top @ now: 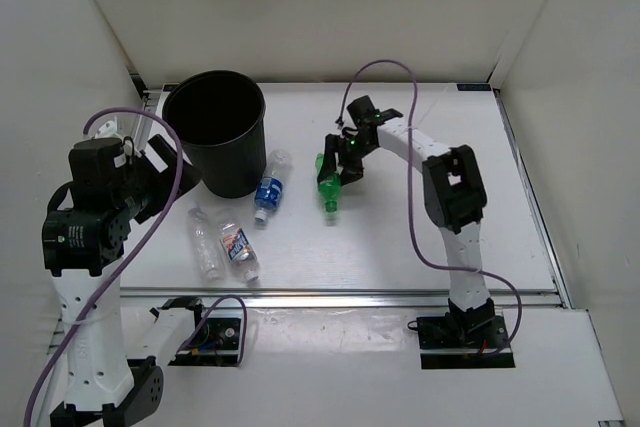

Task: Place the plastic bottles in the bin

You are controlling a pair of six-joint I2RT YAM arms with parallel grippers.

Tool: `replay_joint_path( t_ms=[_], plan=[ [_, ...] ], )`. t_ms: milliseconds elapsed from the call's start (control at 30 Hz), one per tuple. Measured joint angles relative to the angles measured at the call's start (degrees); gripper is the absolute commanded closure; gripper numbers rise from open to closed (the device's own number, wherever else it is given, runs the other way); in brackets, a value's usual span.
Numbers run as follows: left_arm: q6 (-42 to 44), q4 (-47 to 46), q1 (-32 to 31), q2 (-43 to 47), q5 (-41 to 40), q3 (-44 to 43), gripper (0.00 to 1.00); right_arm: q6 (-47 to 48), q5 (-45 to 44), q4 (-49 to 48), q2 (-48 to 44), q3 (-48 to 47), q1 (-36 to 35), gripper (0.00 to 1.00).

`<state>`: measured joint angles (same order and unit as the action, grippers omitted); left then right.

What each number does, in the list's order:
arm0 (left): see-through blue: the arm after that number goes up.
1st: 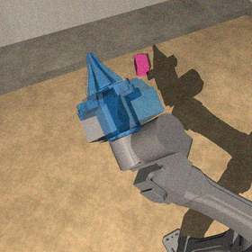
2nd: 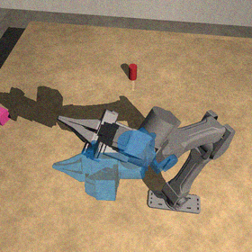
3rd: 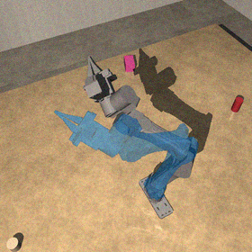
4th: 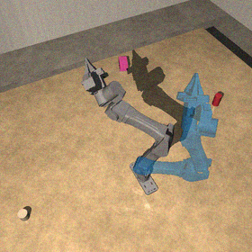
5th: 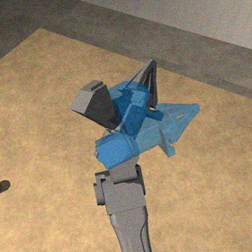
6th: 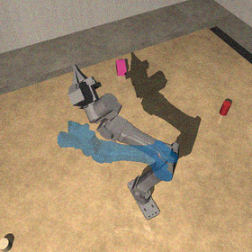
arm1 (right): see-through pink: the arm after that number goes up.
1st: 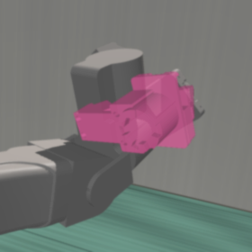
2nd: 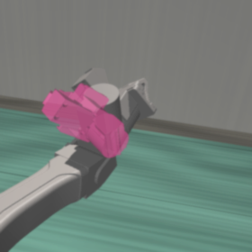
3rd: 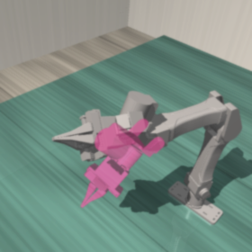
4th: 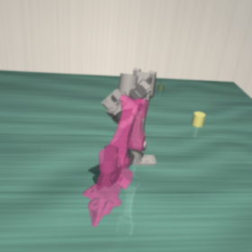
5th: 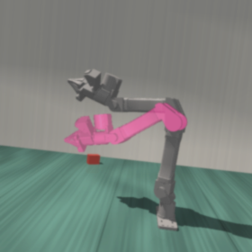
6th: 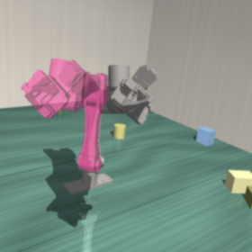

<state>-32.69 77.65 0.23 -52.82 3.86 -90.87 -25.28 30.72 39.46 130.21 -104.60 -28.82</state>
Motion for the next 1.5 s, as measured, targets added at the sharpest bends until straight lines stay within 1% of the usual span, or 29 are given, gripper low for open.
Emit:
replay_joint_path(
  t_ms=[67, 133, 200, 233, 267, 333, 400, 433, 500, 567, 667, 767, 867, 967, 1033, 1067, 1100, 1200, 1333, 1433, 1500],
  plan=[
    [-0.59, -0.26, 0.0, 0.33, -0.02, -0.37, 0.0, -0.35, -0.98, 2.19, -5.66, 2.03, 0.68, 0.7],
    [-1.14, -1.03, 0.0, 1.46, 0.11, 0.07, 0.0, -1.2, -1.95, 3.43, -11.54, 0.68, 0.55, 0.7],
    [-2.21, -3.21, 0.0, 3.56, 0.33, 2.36, 0.0, -2.38, -2.75, 5.07, -14.67, -7.52, -0.85, 0.7],
    [-3.02, -3.8, 0.0, 4.68, 0.44, 3.67, 0.0, -2.93, -2.97, 4.98, -15.21, -12.81, -1.88, 0.7],
    [-3.69, -4.37, 0.0, 5.66, 0.5, 5.01, 0.0, -3.93, -3.23, 5.05, -14.99, -20.15, -3.13, 0.7],
    [-4.94, -4.37, 0.0, 6.47, 0.39, 6.73, 0.0, -5.7, -2.93, 1.31, -14.82, -31.69, -5.55, 0.67],
    [-5.79, -4.42, 0.0, 5.66, -0.13, 7.28, 0.0, -7.63, -1.64, -3.56, -15.41, -36.94, -7.69, 0.67],
    [-5.92, -4.42, 0.0, 5.01, -0.39, 7.3, 0.0, -8.79, -1.07, -6.36, -15.78, -37.55, -8.66, 0.66],
    [-6.1, -4.44, 0.0, 3.45, -1.09, 7.3, 0.0, -11.15, 0.07, -10.67, -14.08, -39.67, -10.01, 0.65],
    [-5.73, -4.44, 0.0, 2.21, -1.9, 7.26, 0.0, -13.81, 0.33, -15.69, -9.62, -42.49, -11.08, 0.63],
    [-4.85, -4.33, 0.0, 0.85, -2.73, 6.82, 0.0, -17.18, -0.9, -21.46, -3.37, -41.86, -12.46, 0.64],
    [-4.15, -4.24, 0.0, 0.68, -3.23, 6.27, 0.0, -19.8, -2.4, -23.8, 2.21, -41.22, -13.09, 0.65],
    [-3.67, -3.87, 0.0, 1.01, -3.26, 5.99, 0.0, -21.24, -3.91, -24.61, 4.68, -39.85, -13.55, 0.65],
    [-3.34, -3.08, 0.0, 1.36, -3.26, 5.99, 0.0, -22.1, -4.92, -25.88, 4.81, -39.87, -13.57, 0.58],
    [-3.28, -2.8, 0.0, 1.57, -3.26, 6.01, 0.0, -22.29, -5.42, -27.8, 4.44, -39.93, -13.57, 0.4],
    [-3.26, -2.71, 0.0, 1.66, -3.26, 6.03, 0.0, -22.29, -5.64, -28.2, 4.24, -39.95, -13.57, 0.28],
    [-3.26, -2.64, 0.0, 1.75, -3.3, 6.05, 0.0, -22.29, -5.95, -28.39, 4.0, -39.95, -13.57, 0.0],
    [-3.26, -2.62, 0.0, 2.05, -3.45, 6.08, 0.0, -21.0, -6.73, -27.96, 3.26, -39.93, -13.55, 0.0],
    [-3.28, -2.99, 0.0, 2.29, -4.26, 6.51, 0.0, -18.29, -8.17, -23.58, -0.22, -38.62, -13.25, 0.0],
    [-3.3, -3.32, 0.0, 2.29, -4.94, 7.13, 0.0, -16.09, -8.33, -18.58, -5.66, -35.98, -12.02, 0.0],
    [-3.3, -3.54, 0.0, 2.25, -5.27, 7.26, 0.0, -14.91, -8.31, -16.04, -11.72, -31.34, -9.51, 0.0]
  ],
)
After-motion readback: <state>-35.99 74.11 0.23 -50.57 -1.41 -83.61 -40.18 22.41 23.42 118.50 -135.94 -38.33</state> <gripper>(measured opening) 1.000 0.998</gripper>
